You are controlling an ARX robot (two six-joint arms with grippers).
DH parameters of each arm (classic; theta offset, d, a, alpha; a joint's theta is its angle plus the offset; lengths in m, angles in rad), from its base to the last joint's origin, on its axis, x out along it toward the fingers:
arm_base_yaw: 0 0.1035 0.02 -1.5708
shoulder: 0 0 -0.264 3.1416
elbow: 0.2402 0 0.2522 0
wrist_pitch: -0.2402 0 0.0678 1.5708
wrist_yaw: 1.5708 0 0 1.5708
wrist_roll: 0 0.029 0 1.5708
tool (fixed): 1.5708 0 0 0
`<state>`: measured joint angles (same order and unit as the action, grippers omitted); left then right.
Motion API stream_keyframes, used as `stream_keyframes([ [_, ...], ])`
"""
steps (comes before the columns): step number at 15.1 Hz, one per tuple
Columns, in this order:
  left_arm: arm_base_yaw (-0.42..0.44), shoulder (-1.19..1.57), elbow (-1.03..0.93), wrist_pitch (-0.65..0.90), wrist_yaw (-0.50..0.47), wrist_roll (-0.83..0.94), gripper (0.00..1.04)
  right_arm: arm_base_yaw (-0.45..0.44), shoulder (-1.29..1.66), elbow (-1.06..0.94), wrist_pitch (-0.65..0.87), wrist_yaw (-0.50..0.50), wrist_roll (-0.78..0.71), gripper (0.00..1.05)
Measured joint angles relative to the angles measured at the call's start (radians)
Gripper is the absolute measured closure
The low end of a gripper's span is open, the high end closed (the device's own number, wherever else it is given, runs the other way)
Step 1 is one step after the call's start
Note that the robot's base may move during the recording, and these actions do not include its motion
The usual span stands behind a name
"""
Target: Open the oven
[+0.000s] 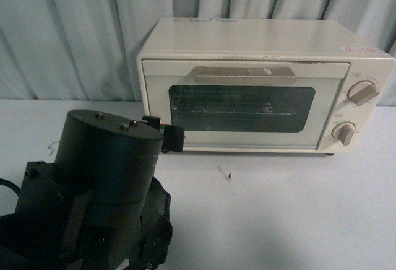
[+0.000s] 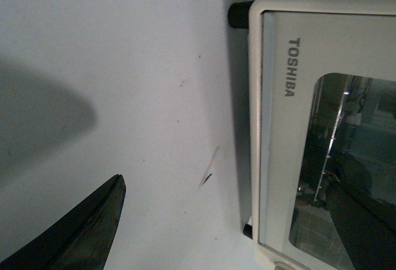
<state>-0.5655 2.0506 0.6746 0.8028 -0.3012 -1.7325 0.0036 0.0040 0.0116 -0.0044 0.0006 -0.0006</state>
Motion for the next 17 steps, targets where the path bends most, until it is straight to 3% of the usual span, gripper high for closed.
stream_keyframes([
  [8,-0.053,0.113,0.086,0.025,0.013,-0.014,0.07,0.0,0.0,0.0,0.0,0.0,0.0,0.07],
  [17,-0.053,0.113,0.087,0.013,0.018,-0.014,0.07,0.0,0.0,0.0,0.0,0.0,0.0,0.07],
])
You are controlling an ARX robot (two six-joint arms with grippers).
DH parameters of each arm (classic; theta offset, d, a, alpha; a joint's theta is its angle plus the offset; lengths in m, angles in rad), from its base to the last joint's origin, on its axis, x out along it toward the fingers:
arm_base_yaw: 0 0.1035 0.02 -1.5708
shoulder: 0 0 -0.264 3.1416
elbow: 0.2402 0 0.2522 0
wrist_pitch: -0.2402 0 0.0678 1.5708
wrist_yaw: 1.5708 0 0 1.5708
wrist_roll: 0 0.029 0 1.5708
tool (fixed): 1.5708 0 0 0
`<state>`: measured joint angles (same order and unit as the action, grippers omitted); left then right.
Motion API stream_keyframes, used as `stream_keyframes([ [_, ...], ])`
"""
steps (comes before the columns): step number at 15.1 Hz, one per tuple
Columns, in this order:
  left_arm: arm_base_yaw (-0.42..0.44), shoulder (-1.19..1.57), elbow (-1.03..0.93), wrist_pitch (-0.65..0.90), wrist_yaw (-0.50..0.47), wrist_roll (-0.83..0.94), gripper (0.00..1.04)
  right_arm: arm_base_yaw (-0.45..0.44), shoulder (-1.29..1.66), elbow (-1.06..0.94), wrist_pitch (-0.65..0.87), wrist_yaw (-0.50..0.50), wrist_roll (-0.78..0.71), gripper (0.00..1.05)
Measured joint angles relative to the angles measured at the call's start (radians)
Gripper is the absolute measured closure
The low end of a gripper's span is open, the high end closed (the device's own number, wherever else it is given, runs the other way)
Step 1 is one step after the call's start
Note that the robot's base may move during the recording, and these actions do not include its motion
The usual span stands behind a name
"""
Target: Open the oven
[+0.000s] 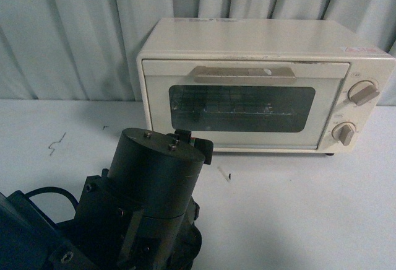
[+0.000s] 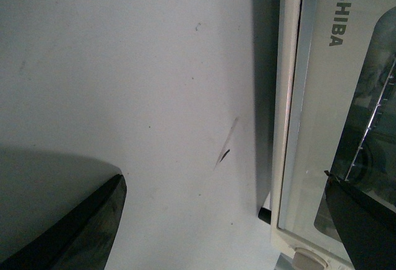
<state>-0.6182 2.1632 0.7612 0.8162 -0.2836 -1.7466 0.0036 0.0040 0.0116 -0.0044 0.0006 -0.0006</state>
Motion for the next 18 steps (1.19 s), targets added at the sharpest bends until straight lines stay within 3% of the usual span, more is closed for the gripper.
stream_keyframes([
  [15,0.0,0.0,0.0,0.0,0.0,0.0,0.07,0.0,0.0,0.0,0.0,0.0,0.0,0.07],
  [16,0.0,0.0,0.0,0.0,0.0,0.0,0.07,-0.055,0.079,0.063,-0.191,-0.126,0.063,0.07],
  [17,0.002,0.0,0.001,0.0,0.002,0.0,0.07,0.151,0.215,0.099,-0.207,-0.029,0.168,0.15],
  [18,0.002,0.0,0.001,-0.001,0.001,0.0,0.07,0.254,0.679,0.117,0.292,0.099,-0.021,0.55],
])
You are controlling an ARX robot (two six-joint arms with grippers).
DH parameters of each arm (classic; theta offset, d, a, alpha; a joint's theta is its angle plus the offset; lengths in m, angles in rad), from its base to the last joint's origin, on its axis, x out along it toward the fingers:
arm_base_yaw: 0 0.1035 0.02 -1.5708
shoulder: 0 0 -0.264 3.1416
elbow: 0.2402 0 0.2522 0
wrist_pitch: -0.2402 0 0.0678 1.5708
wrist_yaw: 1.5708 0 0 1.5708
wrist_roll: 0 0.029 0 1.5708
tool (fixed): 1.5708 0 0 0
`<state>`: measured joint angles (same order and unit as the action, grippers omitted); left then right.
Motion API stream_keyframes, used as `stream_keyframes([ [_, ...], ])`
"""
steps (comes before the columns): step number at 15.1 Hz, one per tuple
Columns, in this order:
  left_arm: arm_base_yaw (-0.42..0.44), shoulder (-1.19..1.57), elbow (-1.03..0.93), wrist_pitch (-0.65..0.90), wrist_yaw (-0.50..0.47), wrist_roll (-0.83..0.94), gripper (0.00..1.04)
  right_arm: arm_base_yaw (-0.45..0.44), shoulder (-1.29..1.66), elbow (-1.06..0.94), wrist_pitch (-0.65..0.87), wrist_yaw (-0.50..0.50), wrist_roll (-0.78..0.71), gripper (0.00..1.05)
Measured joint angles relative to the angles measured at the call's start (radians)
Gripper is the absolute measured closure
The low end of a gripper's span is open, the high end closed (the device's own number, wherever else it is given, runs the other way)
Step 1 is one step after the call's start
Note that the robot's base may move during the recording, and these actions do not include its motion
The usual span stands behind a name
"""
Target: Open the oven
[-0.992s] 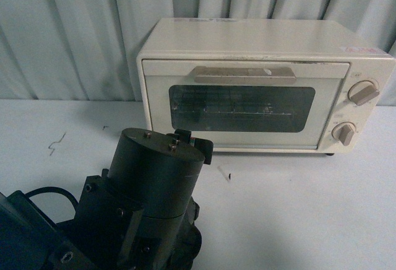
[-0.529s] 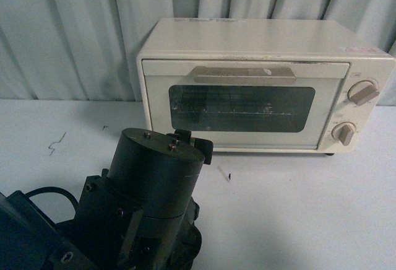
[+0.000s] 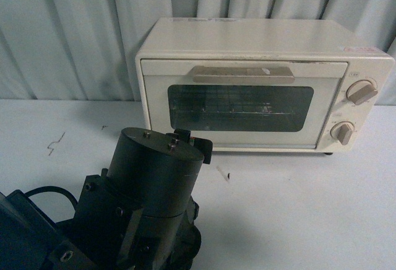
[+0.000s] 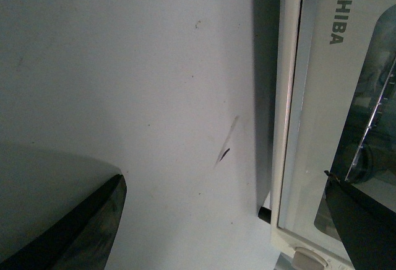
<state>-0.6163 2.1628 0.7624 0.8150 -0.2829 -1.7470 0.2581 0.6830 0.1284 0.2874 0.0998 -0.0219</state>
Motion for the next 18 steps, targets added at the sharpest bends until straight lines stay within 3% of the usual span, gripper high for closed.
stream_keyframes([
  [1,0.0,0.0,0.0,0.0,0.001,0.0,0.07,-0.003,0.494,0.149,0.444,0.051,-0.086,0.95],
  [2,0.0,0.0,0.0,0.0,0.0,0.0,0.07,0.013,0.711,0.232,0.558,0.08,-0.107,1.03],
  [8,0.0,0.0,0.0,0.0,0.0,0.0,0.07,0.139,0.991,0.48,0.589,0.136,-0.11,1.03],
  [18,0.0,0.0,0.0,0.001,0.0,0.0,0.07,0.206,1.241,0.772,0.539,0.157,-0.094,1.03],
])
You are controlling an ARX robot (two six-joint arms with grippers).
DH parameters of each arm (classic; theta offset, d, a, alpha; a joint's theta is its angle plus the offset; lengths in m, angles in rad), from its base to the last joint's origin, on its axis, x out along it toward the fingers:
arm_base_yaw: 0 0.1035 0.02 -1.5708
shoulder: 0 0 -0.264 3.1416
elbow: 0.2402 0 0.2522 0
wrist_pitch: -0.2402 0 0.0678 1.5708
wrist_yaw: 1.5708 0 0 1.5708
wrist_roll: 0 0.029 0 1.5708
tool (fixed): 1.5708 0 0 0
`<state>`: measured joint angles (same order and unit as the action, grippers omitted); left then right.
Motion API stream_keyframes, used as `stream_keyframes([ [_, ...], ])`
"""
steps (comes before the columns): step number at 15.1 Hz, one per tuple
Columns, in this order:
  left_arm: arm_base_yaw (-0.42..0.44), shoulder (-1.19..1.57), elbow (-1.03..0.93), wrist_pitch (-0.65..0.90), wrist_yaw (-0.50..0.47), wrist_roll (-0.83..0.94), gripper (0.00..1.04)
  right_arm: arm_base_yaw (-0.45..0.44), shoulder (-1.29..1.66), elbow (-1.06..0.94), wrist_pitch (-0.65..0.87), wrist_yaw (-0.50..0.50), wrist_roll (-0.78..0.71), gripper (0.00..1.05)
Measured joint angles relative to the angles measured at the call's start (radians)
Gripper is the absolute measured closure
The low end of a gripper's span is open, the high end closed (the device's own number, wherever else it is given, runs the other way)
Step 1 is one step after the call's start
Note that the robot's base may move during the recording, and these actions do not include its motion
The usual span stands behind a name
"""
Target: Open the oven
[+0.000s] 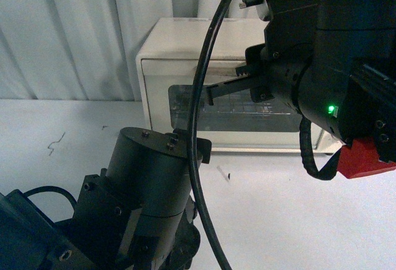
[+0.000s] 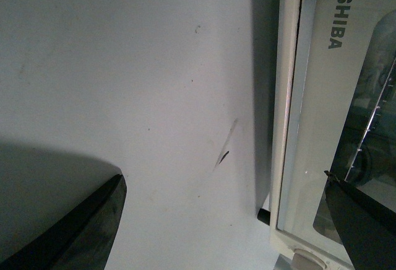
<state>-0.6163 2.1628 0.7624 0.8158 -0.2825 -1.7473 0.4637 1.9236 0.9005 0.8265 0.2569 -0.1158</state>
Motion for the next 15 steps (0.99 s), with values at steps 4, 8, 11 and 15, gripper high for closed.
stream_keyframes([
  [4,0.0,0.0,0.0,0.0,0.0,0.0,0.07,-0.003,0.025,0.024,-0.005,0.005,0.014,1.03],
  [8,0.0,0.0,0.0,0.0,0.0,0.0,0.07,-0.005,0.038,0.036,-0.006,0.005,0.018,1.03],
  [11,0.0,0.0,0.0,-0.001,-0.001,0.0,0.07,-0.005,0.047,0.041,-0.003,0.005,0.037,1.03],
  [15,0.0,0.0,0.0,0.0,0.0,0.0,0.07,0.013,0.046,-0.033,0.076,0.022,0.147,1.03],
])
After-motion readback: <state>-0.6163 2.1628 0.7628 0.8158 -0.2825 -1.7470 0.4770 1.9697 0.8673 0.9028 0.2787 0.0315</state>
